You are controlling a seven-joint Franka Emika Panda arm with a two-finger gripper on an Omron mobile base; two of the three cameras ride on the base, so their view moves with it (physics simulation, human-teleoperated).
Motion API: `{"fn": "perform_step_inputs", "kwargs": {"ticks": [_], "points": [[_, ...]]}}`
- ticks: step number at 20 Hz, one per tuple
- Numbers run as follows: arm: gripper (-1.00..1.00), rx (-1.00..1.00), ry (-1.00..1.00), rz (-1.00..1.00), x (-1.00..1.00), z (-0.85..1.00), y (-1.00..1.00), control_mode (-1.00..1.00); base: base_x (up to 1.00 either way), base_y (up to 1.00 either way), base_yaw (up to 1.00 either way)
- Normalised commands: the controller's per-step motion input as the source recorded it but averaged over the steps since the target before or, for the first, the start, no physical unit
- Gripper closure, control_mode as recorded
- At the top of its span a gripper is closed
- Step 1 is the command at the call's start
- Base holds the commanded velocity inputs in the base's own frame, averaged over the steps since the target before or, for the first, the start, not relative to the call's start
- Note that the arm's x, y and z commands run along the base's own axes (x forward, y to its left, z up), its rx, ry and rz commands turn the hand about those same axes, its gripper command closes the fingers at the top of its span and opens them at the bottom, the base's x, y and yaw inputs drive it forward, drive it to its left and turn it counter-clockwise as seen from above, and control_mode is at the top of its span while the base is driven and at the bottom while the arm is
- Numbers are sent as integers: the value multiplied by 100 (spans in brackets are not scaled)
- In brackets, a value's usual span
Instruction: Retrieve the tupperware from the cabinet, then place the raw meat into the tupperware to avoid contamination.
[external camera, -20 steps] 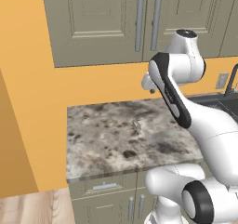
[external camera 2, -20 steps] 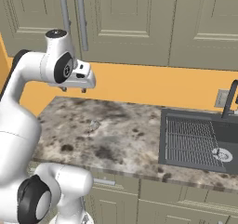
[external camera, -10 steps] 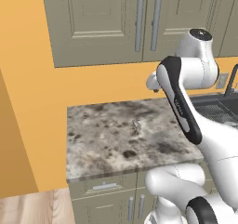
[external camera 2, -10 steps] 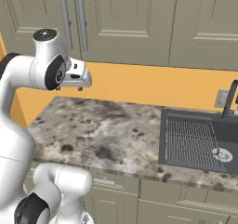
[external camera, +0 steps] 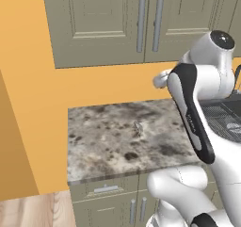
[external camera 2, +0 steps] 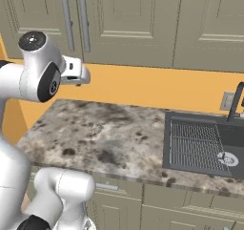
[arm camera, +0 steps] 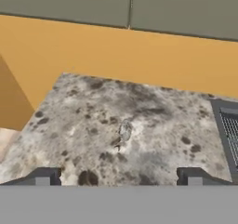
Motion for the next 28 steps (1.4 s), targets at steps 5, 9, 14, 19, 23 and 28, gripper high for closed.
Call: {"fn": "perform_step_inputs", "kwargs": {"ticks": [5,9,14,19,23,28], "points": [[-100,0,-23,2,-18,34,0,-100,0,0,0],[-100,0,-21,1,-11,30,0,-100,0,0,0],[-100,0,-23,1,-3,23,0,-100,0,0,0],[-100,1,-26,0,0,24,-1,-100,0,0,0],[-100,4,-25,0,-3,28,-4,-100,0,0,0],[-100,7,-23,0,-8,34,-9,-100,0,0,0]]}}
